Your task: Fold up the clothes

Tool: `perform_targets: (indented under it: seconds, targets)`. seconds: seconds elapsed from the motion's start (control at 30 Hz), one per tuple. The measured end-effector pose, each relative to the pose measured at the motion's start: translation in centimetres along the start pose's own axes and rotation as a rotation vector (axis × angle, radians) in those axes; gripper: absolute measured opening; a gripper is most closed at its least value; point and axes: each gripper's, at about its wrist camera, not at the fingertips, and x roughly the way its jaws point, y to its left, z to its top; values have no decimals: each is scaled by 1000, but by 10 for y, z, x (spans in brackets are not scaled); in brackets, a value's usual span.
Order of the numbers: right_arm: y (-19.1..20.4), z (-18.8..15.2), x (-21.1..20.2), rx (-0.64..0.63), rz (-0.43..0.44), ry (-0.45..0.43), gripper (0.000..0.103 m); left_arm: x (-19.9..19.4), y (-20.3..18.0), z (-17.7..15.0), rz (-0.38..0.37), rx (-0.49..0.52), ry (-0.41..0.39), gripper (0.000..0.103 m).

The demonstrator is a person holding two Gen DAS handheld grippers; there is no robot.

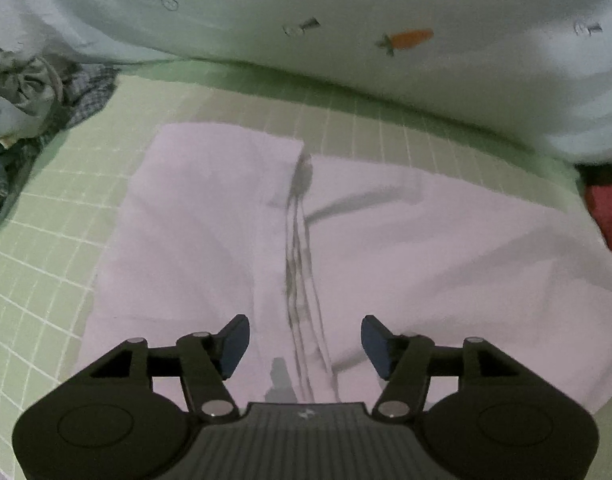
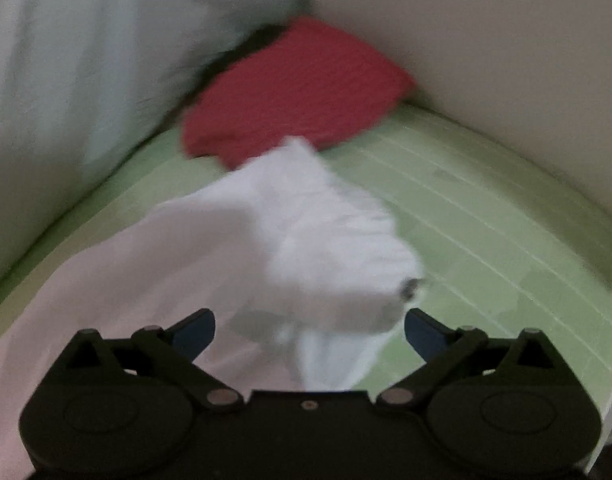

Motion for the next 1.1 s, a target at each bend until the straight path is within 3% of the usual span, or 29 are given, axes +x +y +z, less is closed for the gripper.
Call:
perform_targets:
  seconds: [0.2, 0.6, 0.8, 0.93, 1.0, 1.07, 1.1]
  targets:
    - [-16, 3, 23, 128, 41, 56, 102, -28, -6, 13, -1, -18, -56, 64]
    - [-1, 9, 48, 40, -20, 15, 103, -72, -17, 36, 9, -26, -234, 70]
    - [4, 3, 53, -1, -54, -26, 103, -67, -18, 30, -12, -7, -190, 72]
    - [4, 0, 52, -13, -42, -42, 102, -71, -25, 26, -34, 39, -232, 72]
    - [5, -2, 49, -48, -16, -56, 87, -74, -26, 21, -54, 49, -247, 72]
    - [10, -1, 45, -87, 30, -50, 52, -77, -25, 16, -74, 53, -260, 72]
    - [13, 0, 43, -99, 49, -42, 46, -77, -23, 12, -79, 43, -258, 72]
